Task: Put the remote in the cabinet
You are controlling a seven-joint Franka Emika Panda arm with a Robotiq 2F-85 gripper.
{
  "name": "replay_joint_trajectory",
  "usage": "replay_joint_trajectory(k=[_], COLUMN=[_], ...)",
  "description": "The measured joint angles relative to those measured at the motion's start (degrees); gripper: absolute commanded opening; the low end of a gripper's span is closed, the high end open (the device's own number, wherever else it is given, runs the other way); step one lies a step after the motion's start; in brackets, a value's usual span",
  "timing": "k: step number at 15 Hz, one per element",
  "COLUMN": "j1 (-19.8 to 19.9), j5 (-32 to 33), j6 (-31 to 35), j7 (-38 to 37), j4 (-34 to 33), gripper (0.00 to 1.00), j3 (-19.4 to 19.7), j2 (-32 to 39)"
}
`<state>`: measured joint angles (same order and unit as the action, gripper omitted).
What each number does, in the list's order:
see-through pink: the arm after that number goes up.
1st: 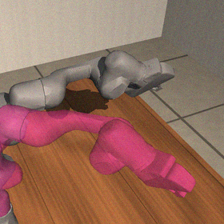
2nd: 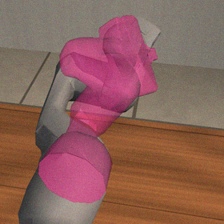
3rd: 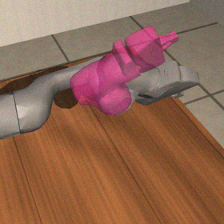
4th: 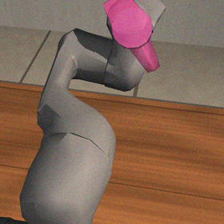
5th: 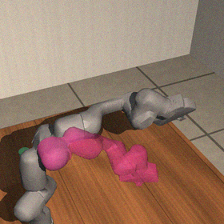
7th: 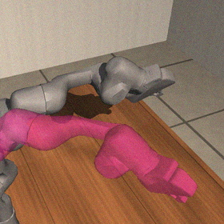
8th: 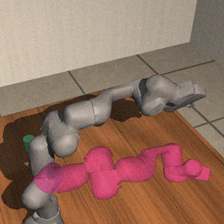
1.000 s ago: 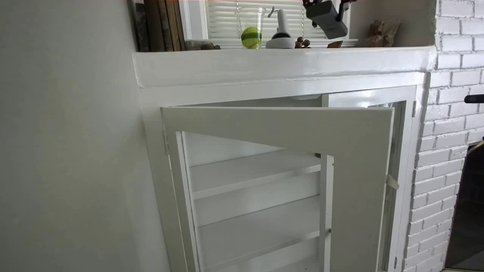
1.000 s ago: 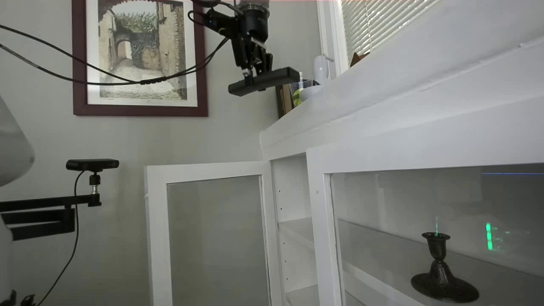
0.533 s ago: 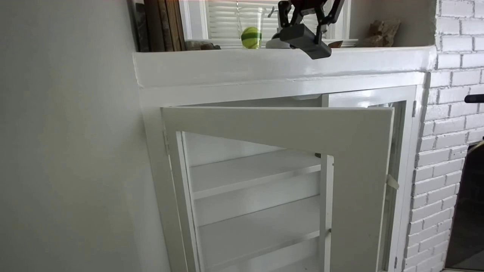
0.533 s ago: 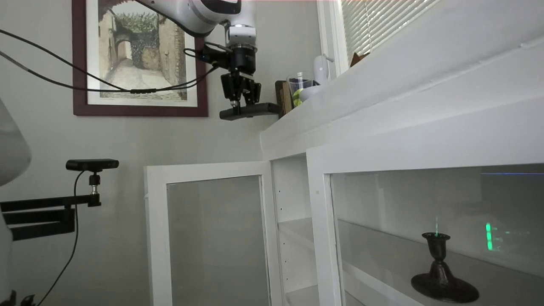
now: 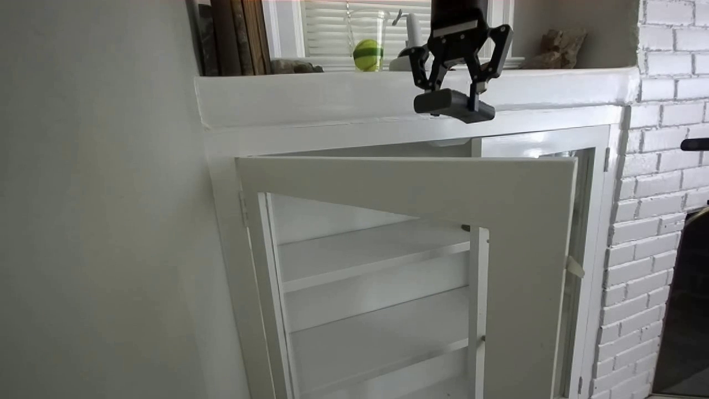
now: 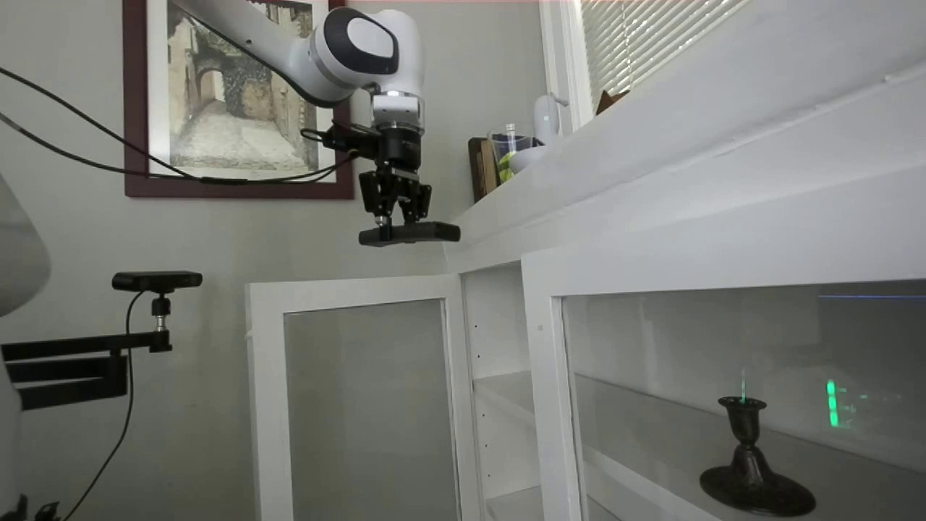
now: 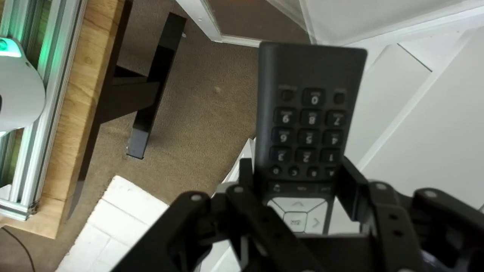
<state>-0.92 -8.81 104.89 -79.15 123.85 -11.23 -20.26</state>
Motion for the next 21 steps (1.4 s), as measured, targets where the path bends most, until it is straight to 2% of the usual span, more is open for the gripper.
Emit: replay_joint_trajectory(k=[7, 8, 11, 12, 17, 21], j1=[0.2, 0.2, 0.1, 0.1, 0.1, 0.2], j5=[2.2, 2.3, 2.3, 2.3, 2.5, 6.3], j6=[10.9, 12.1, 12.3, 12.3, 12.4, 15.5], j7=[0.3, 0.3, 0.3, 0.3, -0.1, -3.6], j4=[7.1, 8.0, 8.5, 8.5, 8.8, 9.7], gripper=[0.30, 0.55, 0.55, 0.30, 0.30, 0.30], j3=[0.7, 0.7, 0.7, 0.7, 0.6, 0.1], j2=[0.5, 0.7, 1.2, 1.2, 1.9, 4.9])
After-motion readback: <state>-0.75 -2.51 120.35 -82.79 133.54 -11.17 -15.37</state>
